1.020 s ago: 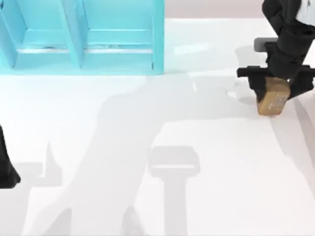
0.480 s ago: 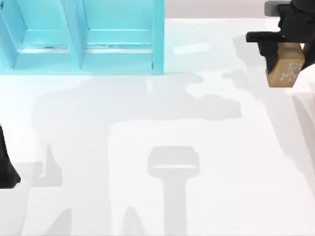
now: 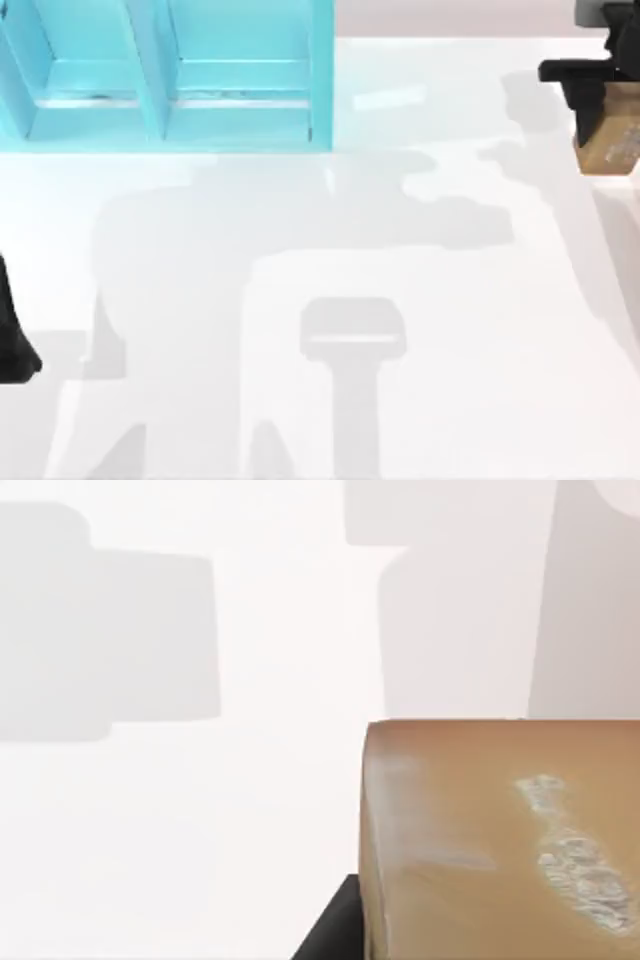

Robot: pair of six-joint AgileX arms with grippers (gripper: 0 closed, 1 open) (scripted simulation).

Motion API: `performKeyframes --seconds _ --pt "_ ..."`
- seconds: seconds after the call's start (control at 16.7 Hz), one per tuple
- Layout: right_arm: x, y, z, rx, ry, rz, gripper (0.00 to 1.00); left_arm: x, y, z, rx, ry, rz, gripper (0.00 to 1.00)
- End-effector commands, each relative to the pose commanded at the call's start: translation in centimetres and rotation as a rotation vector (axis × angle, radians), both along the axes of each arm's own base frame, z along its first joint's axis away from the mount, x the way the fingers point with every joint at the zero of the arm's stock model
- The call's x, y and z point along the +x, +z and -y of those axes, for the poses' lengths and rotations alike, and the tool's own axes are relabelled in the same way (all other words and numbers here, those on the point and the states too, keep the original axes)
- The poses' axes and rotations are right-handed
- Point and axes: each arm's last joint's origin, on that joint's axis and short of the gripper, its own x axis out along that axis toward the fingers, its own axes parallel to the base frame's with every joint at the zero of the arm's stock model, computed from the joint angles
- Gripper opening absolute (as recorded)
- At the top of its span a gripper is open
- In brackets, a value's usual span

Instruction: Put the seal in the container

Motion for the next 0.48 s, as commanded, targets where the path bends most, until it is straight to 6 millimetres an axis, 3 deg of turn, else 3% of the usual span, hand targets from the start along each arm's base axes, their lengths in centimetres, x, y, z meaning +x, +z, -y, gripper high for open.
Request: performKeyframes --seconds 0.24,0.36,0.48 --pt "-3.0 1.8 9.4 -0.002 0.007 0.002 0.00 0.0 0.0 0.0 0.000 0.000 0.000 1.00" --pt "-6.0 2.4 14.5 -0.001 0.009 -0.006 0.00 0.0 0.0 0.0 0.000 0.000 0.000 1.00" --pt "-9.2 2.8 18.2 -0.001 0.007 -0.010 0.00 0.0 0.0 0.0 0.000 0.000 0.000 1.00"
